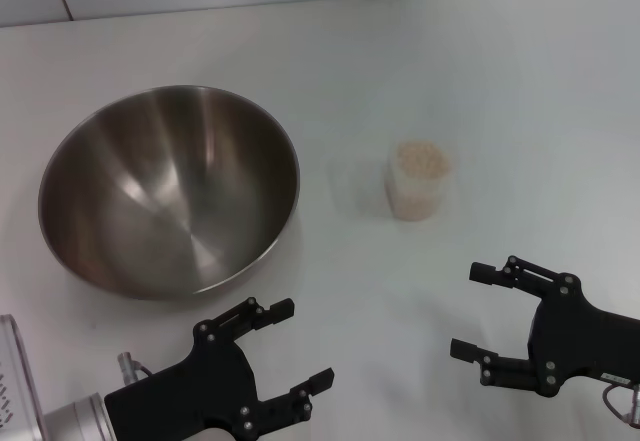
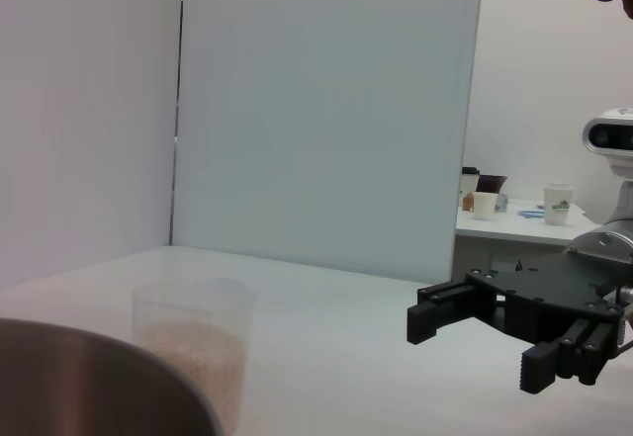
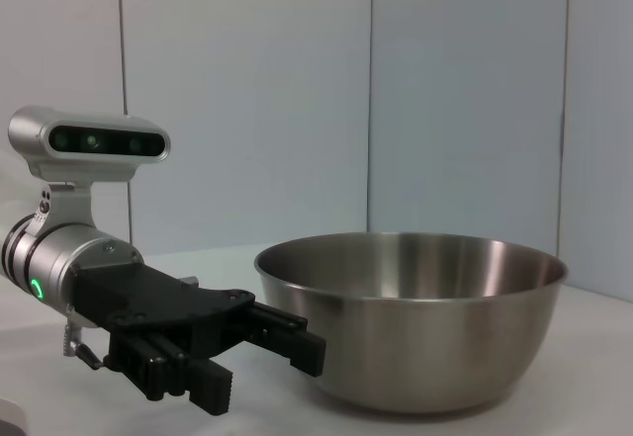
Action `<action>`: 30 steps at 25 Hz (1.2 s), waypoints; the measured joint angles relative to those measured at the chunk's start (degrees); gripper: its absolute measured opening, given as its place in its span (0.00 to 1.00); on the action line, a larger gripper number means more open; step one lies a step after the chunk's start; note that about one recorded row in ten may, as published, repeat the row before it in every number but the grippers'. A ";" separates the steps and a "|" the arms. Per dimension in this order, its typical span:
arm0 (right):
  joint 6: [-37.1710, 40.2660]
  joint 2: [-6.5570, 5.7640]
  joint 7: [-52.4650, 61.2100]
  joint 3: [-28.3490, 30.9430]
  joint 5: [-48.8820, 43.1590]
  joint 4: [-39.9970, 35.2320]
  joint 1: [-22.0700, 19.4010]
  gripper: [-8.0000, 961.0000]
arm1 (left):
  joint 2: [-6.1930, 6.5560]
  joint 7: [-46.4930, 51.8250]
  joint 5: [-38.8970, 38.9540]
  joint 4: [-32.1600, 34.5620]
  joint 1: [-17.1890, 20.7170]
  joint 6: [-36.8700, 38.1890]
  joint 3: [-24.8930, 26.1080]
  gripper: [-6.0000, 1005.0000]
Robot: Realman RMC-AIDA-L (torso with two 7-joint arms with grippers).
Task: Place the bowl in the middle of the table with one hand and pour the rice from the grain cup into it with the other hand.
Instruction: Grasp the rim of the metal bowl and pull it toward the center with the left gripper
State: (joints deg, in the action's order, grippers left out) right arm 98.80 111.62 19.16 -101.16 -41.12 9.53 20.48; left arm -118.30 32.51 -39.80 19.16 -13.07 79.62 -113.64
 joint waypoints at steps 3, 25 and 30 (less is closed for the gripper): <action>-0.03 0.00 0.00 0.00 -0.01 -0.02 0.00 0.85 | 0.00 0.00 0.00 -0.13 0.00 0.00 0.00 0.79; -0.51 0.30 -0.01 0.23 -0.01 -0.03 -0.26 0.85 | 0.13 48.38 -20.65 49.03 7.08 -1.88 32.79 0.74; -0.36 0.35 -0.38 0.52 0.07 -0.04 -0.52 0.85 | 0.29 74.51 -39.84 58.80 5.57 -16.86 40.28 0.75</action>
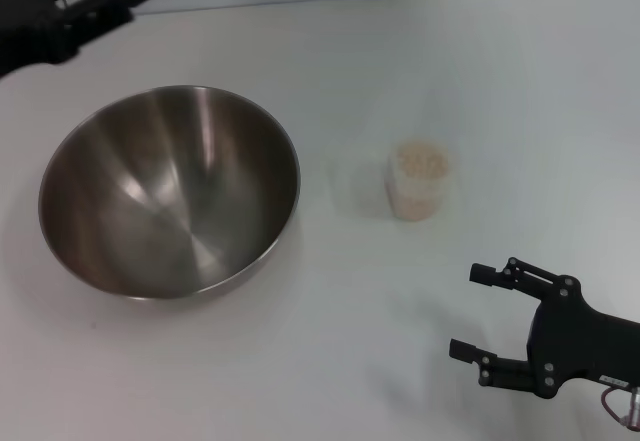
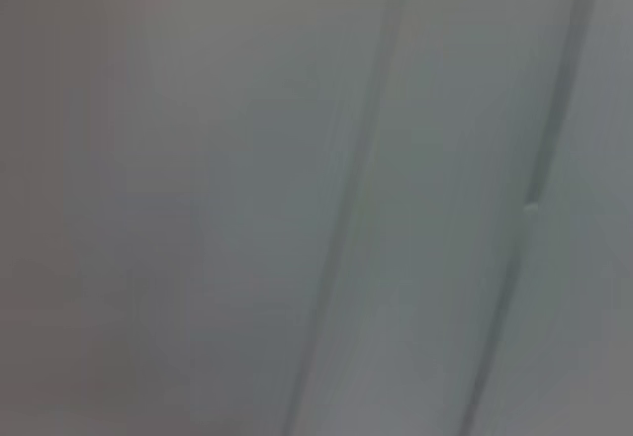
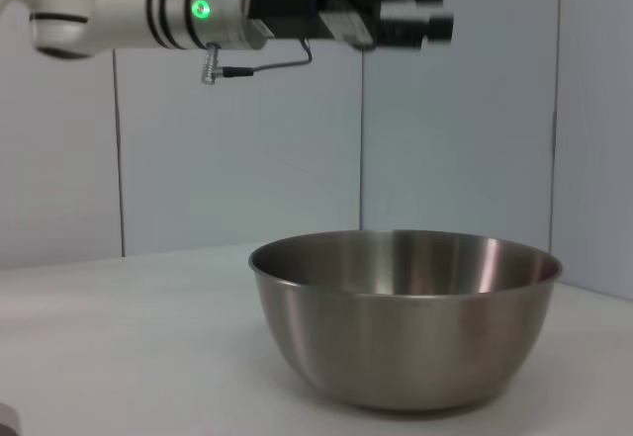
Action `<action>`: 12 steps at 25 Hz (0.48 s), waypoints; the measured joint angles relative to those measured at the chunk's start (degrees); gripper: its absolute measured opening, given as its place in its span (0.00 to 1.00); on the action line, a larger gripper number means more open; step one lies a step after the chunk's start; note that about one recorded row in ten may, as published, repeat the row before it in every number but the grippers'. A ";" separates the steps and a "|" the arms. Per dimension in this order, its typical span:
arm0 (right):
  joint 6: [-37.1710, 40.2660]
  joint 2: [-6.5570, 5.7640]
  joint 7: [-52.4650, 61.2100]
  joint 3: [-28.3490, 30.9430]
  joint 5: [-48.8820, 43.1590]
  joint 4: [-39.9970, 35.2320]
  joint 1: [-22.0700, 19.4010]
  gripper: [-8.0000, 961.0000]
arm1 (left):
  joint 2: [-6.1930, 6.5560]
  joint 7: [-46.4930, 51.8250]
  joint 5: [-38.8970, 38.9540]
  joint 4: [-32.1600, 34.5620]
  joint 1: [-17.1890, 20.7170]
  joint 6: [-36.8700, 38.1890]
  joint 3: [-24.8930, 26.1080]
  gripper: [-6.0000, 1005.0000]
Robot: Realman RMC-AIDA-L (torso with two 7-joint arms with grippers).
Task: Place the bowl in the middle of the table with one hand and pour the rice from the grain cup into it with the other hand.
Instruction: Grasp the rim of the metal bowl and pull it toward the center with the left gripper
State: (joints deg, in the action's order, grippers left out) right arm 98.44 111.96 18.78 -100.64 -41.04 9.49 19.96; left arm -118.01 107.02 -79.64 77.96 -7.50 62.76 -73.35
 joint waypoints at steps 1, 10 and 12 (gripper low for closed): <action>0.05 0.02 -0.03 0.01 0.00 -0.01 -0.01 0.85 | -0.03 4.12 -3.67 0.51 -0.71 -0.53 1.54 0.75; 0.29 0.09 -0.06 0.10 0.02 -0.18 0.01 0.85 | -0.12 28.54 -38.83 2.20 -7.46 2.52 7.26 0.76; 0.31 0.09 -0.06 0.09 0.01 -0.17 0.07 0.85 | -0.22 29.60 -42.03 1.94 -8.04 2.81 7.36 0.76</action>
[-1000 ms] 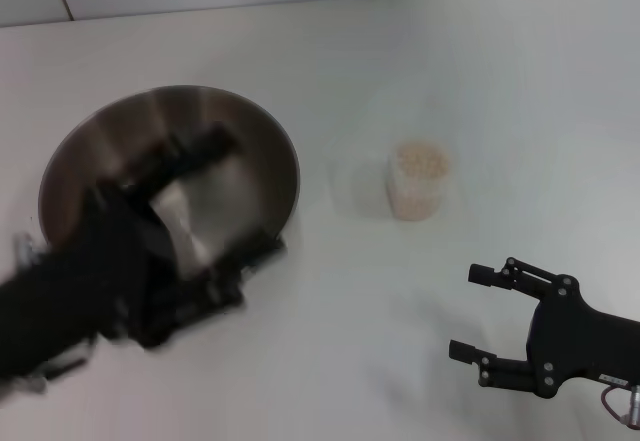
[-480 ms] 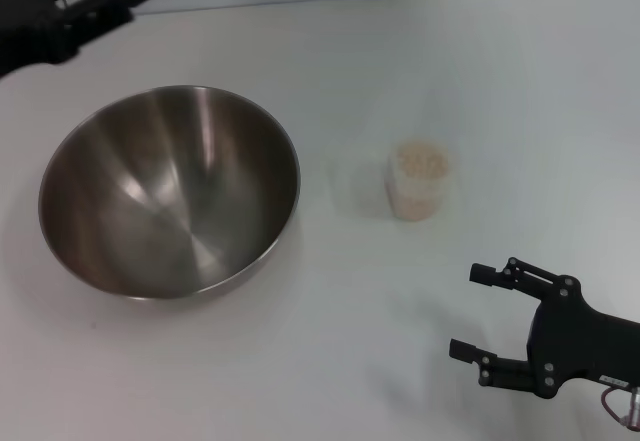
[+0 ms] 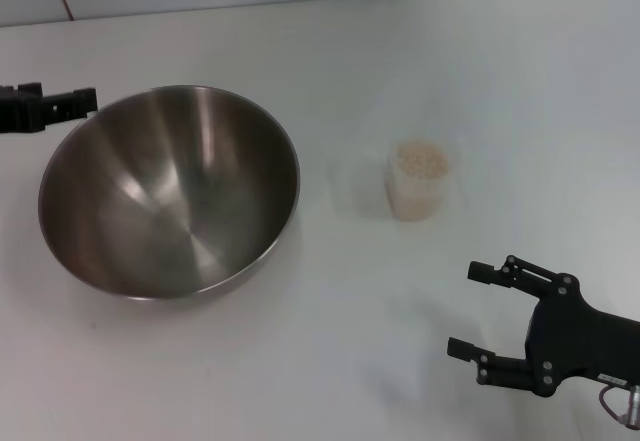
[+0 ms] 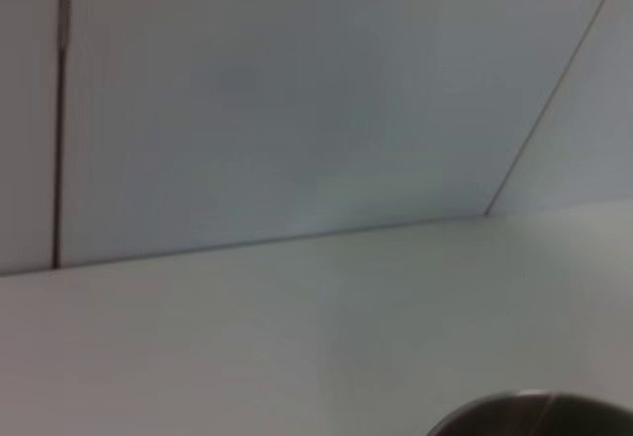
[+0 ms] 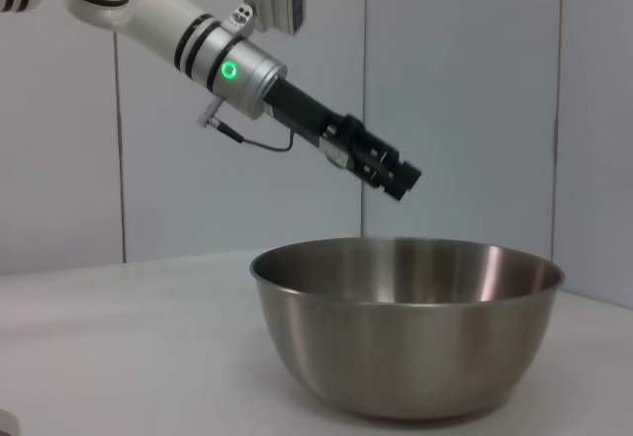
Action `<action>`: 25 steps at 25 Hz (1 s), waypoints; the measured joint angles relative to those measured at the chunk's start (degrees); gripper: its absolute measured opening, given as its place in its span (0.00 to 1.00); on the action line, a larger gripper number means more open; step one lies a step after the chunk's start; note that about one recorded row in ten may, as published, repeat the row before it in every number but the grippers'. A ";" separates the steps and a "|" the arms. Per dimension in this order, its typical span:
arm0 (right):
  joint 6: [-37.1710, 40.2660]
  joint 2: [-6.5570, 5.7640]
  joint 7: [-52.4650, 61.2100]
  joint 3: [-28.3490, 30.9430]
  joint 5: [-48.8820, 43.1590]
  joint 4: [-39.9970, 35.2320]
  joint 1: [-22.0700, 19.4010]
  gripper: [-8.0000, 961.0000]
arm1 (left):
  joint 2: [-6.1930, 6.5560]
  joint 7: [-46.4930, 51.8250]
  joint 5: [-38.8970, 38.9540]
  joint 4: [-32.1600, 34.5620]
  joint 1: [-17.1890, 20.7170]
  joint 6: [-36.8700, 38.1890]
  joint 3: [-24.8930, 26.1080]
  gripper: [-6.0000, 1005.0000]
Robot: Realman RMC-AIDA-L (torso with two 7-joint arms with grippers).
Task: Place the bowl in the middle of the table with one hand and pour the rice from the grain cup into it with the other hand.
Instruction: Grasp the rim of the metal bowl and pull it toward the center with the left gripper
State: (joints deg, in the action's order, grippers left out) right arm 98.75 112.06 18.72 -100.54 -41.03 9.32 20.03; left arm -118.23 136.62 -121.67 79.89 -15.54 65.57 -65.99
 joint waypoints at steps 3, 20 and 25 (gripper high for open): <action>0.01 0.00 -0.01 0.00 0.00 0.00 0.07 0.85 | -0.09 0.32 -2.39 -1.05 -0.52 0.08 -0.01 0.76; -0.48 0.00 -0.09 0.00 -0.01 0.00 0.04 0.85 | -0.03 -0.96 -7.81 -11.98 -5.95 3.22 2.19 0.74; -0.52 0.00 -0.09 0.00 -0.01 0.00 0.01 0.85 | -0.01 -1.31 -7.86 -12.39 -6.39 4.29 2.01 0.66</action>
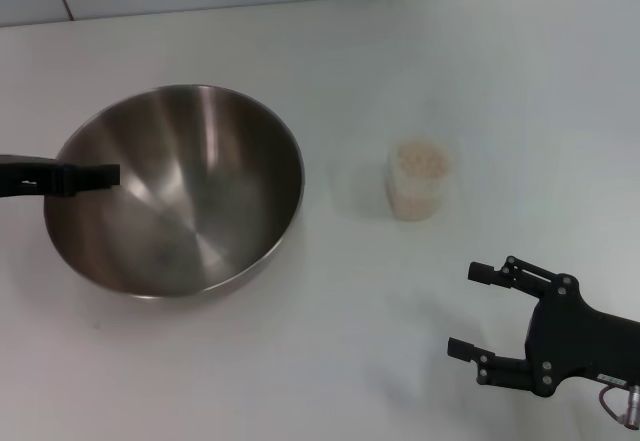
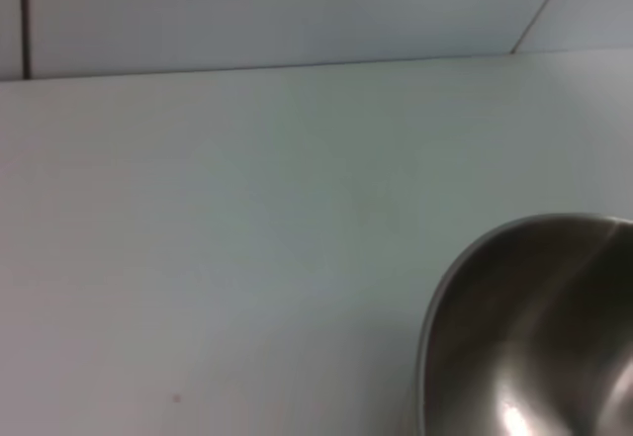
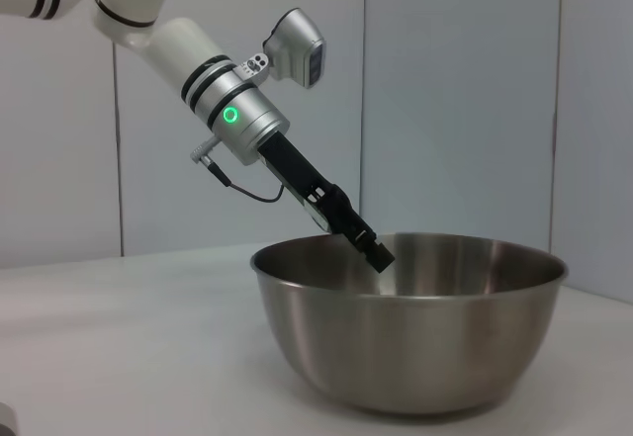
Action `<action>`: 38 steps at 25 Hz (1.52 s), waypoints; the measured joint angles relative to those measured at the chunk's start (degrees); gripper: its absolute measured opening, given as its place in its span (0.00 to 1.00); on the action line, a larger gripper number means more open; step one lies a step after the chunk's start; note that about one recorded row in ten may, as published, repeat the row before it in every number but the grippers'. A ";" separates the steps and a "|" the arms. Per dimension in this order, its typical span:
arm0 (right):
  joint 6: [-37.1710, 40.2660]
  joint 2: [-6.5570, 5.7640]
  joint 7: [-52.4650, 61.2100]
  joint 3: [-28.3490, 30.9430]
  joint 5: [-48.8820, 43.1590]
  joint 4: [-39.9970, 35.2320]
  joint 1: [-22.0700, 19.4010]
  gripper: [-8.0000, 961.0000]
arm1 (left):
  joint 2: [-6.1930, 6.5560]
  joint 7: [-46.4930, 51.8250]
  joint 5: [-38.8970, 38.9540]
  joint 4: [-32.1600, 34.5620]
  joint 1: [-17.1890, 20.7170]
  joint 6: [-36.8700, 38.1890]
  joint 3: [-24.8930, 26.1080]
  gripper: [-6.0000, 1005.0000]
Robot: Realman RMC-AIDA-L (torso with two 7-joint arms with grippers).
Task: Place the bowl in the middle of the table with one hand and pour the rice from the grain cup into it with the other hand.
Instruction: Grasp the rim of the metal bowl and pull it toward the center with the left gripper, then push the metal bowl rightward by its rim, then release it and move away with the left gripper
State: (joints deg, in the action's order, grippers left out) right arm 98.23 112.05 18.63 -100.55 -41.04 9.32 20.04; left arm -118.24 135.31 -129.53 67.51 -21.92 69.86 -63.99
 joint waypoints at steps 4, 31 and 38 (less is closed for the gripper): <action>-0.07 0.00 0.00 0.00 0.00 0.00 0.02 0.85 | 0.12 -0.16 -0.12 -0.26 -0.59 0.74 -0.08 0.52; -0.09 0.00 -0.09 -0.12 0.00 0.00 0.07 0.85 | -0.14 -1.87 0.29 -8.18 -11.82 2.25 3.16 0.06; -0.05 0.00 -0.09 -0.14 0.00 0.00 0.17 0.85 | -0.13 -2.87 -0.12 -12.46 -15.54 -1.63 2.69 0.09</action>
State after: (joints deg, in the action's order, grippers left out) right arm 98.18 112.06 18.54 -100.69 -41.04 9.32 20.21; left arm -118.37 132.44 -129.65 55.04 -37.46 68.23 -61.29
